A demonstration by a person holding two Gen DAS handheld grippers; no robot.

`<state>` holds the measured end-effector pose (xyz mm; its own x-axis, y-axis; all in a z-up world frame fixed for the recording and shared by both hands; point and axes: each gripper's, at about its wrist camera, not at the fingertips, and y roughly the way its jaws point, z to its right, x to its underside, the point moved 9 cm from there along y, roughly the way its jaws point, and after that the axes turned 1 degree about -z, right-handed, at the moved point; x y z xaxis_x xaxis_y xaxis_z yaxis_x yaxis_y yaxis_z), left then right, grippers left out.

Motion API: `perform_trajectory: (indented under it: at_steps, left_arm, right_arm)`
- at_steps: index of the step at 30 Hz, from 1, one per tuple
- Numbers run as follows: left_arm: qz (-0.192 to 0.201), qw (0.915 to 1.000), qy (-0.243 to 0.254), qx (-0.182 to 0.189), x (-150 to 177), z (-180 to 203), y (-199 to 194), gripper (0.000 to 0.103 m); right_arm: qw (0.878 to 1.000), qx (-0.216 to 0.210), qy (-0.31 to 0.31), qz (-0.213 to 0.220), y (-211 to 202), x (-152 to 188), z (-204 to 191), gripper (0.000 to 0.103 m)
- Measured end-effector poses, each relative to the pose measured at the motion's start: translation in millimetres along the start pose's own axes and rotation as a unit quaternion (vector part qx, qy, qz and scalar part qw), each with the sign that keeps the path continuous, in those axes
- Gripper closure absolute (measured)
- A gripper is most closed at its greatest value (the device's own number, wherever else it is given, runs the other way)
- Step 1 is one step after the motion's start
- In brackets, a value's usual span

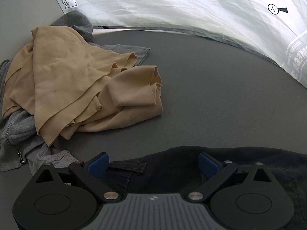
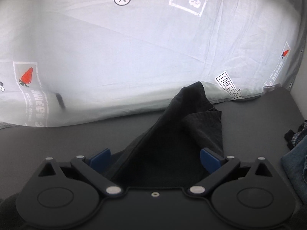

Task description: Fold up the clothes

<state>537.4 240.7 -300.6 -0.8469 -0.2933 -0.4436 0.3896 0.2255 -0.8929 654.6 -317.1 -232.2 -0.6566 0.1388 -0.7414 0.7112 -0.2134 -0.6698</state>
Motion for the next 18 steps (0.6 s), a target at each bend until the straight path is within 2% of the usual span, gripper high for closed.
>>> perform_trajectory:
  at_steps: [4,8,10,11,12,13,14,15,16,18]
  left_arm:
    - [-0.015,0.9999,0.006,-0.005,0.1,2.1,9.2,0.0]
    - [-0.027,0.9996,-0.005,-0.008,-0.3,2.2,11.9,0.0]
    - [-0.036,0.9992,-0.015,0.0,-0.8,-0.2,13.5,0.0]
    - [-0.04,0.9989,-0.024,0.005,-0.6,-1.4,14.2,0.001]
    - [-0.041,0.9986,-0.034,0.008,-0.2,-2.3,14.5,0.003]
    - [-0.035,0.9986,-0.04,0.008,0.5,-2.3,12.8,0.005]
    - [-0.023,0.999,-0.038,0.005,0.9,-0.9,8.8,0.014]
    - [-0.014,0.9994,-0.03,0.007,0.7,2.0,3.6,0.032]
    - [-0.01,0.9996,-0.024,0.012,0.7,6.5,-1.9,0.043]
    - [-0.011,0.9992,-0.026,0.029,1.2,15.8,-10.9,0.079]
  right_arm:
    - [0.999,0.022,0.021,-0.027,58.3,-14.0,-5.9,0.002]
    - [0.996,0.072,0.021,-0.057,108.3,-17.2,-0.8,0.003]
    - [0.993,0.087,0.015,-0.08,125.7,-14.2,2.3,0.009]
    - [0.992,0.08,0.022,-0.092,130.5,-11.4,3.6,0.027]
    - [0.992,0.067,0.032,-0.102,133.9,-8.9,4.5,0.058]
    - [0.993,0.04,0.052,-0.102,132.2,-7.8,3.8,0.084]
    - [0.993,0.026,0.062,-0.098,127.4,-8.4,2.1,0.094]
    - [0.994,0.031,0.054,-0.086,119.9,-10.5,0.3,0.099]
    - [0.997,0.039,0.032,-0.067,110.3,-14.6,-2.8,0.1]
    - [0.999,0.036,0.01,-0.034,86.7,-24.7,-5.8,0.1]
